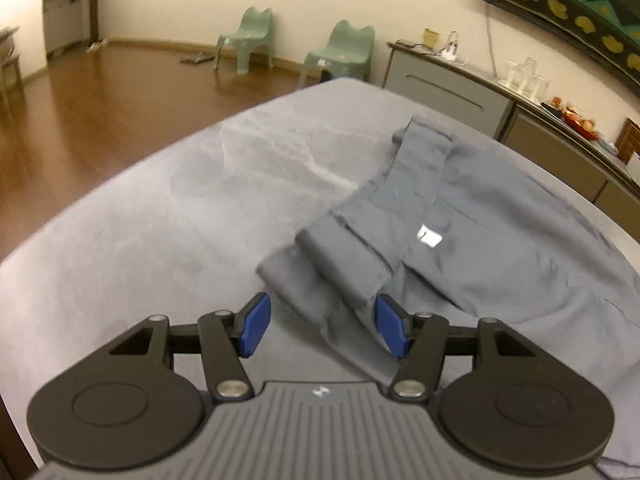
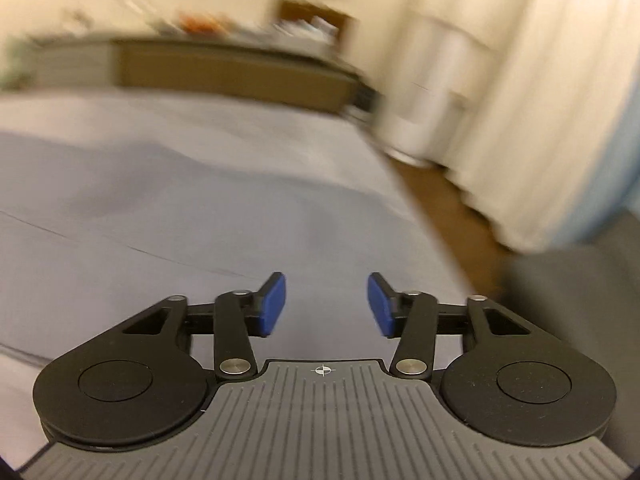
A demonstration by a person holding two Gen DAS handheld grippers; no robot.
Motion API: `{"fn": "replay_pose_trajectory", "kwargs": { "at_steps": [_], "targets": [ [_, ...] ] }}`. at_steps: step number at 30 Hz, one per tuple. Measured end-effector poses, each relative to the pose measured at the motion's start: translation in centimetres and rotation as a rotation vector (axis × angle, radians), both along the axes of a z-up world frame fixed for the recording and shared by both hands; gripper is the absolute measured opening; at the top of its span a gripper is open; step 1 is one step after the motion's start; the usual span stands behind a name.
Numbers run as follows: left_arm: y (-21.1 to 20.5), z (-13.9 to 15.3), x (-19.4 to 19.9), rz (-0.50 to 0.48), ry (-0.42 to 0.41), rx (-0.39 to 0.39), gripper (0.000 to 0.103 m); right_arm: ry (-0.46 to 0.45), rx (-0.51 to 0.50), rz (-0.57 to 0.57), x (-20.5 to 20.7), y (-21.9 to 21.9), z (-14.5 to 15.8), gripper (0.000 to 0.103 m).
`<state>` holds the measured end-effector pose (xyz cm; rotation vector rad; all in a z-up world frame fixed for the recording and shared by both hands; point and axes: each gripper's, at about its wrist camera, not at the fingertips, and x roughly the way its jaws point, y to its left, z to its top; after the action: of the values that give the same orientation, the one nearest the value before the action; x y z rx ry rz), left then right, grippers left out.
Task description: Fold clothes
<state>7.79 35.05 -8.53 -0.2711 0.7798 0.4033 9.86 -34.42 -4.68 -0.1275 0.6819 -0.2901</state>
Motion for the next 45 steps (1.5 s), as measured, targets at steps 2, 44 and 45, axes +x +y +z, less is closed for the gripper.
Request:
{"fn": "replay_pose_trajectory", "kwargs": {
  "at_steps": [2, 44, 45],
  "targets": [
    [-0.8, -0.4, 0.7, -0.02, 0.034, 0.055, 0.06, 0.004, 0.104, 0.128, 0.4, 4.0, 0.0, 0.055],
    [-5.4, 1.4, 2.2, -0.206, -0.099, 0.161, 0.073, 0.01, 0.19, -0.084, 0.5, -5.9, -2.6, 0.068],
    [-5.7, 1.1, 2.6, -0.213, -0.088, 0.166, 0.073, 0.031, 0.178, -0.064, 1.0, -5.4, -3.0, 0.068]
  ]
}}
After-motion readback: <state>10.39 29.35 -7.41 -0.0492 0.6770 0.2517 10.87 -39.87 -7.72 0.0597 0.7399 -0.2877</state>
